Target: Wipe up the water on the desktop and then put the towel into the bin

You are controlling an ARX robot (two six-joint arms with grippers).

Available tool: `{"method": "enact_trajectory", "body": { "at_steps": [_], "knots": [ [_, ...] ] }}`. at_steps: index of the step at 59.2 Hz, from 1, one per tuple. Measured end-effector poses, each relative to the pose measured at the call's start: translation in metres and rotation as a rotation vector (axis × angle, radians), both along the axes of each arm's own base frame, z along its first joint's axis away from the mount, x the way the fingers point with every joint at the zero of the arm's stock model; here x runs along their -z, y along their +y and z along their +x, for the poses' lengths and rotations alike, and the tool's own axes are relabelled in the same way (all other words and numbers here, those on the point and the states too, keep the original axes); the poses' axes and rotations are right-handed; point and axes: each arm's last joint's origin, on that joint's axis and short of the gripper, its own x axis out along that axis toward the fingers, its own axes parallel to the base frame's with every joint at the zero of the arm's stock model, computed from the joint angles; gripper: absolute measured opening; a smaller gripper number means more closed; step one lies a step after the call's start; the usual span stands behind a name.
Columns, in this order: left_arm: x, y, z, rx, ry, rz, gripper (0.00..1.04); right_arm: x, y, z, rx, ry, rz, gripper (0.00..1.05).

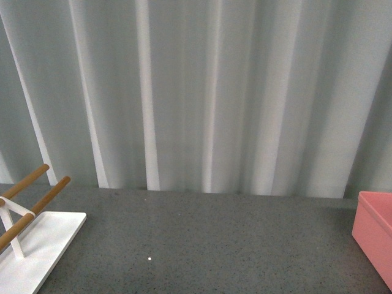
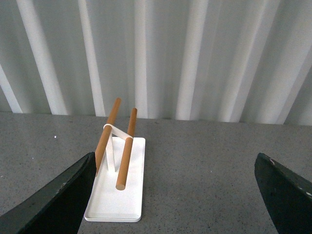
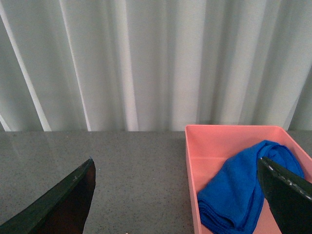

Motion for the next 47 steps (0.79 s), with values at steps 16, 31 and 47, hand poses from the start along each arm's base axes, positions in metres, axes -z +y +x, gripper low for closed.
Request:
{"method": "enact_trajectory", "body": {
  "at_steps": [16,31,47],
  "knots": [
    [0.0,0.0,0.0,0.0,0.0,0.0,0.98,0.0,0.0,0.0,0.0,0.0,0.0,0.98],
    [0.0,0.0,0.0,0.0,0.0,0.0,0.98,0.0,0.0,0.0,0.0,0.0,0.0,0.98],
    [0.0,0.0,0.0,0.0,0.0,0.0,0.98,0.0,0.0,0.0,0.0,0.0,0.0,0.98]
  ]
}}
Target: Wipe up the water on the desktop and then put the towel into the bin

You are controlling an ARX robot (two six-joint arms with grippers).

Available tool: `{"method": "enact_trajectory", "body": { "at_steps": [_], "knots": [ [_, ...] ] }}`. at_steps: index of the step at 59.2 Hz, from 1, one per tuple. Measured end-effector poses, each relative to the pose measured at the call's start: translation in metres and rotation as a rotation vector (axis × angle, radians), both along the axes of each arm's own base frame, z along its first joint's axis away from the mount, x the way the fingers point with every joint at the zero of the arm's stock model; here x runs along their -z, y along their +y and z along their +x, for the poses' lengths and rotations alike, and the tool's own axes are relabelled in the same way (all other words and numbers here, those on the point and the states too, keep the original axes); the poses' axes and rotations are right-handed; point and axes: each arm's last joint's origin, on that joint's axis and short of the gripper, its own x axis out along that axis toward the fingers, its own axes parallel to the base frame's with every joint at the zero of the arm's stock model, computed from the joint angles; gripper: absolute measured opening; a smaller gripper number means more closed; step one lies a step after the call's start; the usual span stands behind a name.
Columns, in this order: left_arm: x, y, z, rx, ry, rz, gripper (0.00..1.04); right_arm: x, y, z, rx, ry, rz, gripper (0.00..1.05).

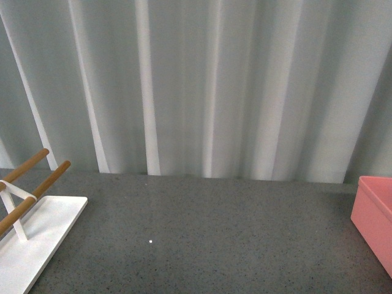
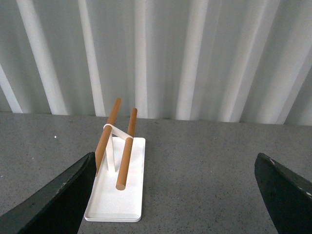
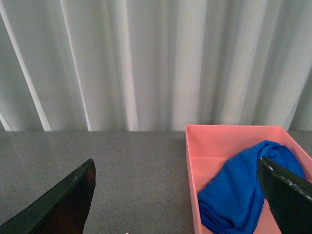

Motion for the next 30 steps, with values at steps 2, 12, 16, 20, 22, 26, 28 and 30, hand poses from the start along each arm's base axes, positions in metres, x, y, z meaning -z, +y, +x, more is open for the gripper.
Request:
{"method": "enact_trajectory", "body": {
  "at_steps": [2,12,16,20,22,26,28,30],
  "knots": [
    [0.0,0.0,0.0,0.0,0.0,0.0,0.98,0.0,0.0,0.0,0.0,0.0,0.0,0.98],
    [0.0,0.0,0.0,0.0,0.0,0.0,0.98,0.0,0.0,0.0,0.0,0.0,0.0,0.98],
    [0.0,0.0,0.0,0.0,0.0,0.0,0.98,0.0,0.0,0.0,0.0,0.0,0.0,0.98],
    [0.0,0.0,0.0,0.0,0.0,0.0,0.98,0.0,0.0,0.0,0.0,0.0,0.0,0.98],
    [0.0,0.0,0.0,0.0,0.0,0.0,0.98,0.0,0.0,0.0,0.0,0.0,0.0,0.98],
    [0.0,0.0,0.0,0.0,0.0,0.0,0.98,0.0,0.0,0.0,0.0,0.0,0.0,0.98],
    [0.0,0.0,0.0,0.0,0.0,0.0,0.98,0.0,0.0,0.0,0.0,0.0,0.0,0.98],
    [0.0,0.0,0.0,0.0,0.0,0.0,0.98,0.0,0.0,0.0,0.0,0.0,0.0,0.98]
  ]
}}
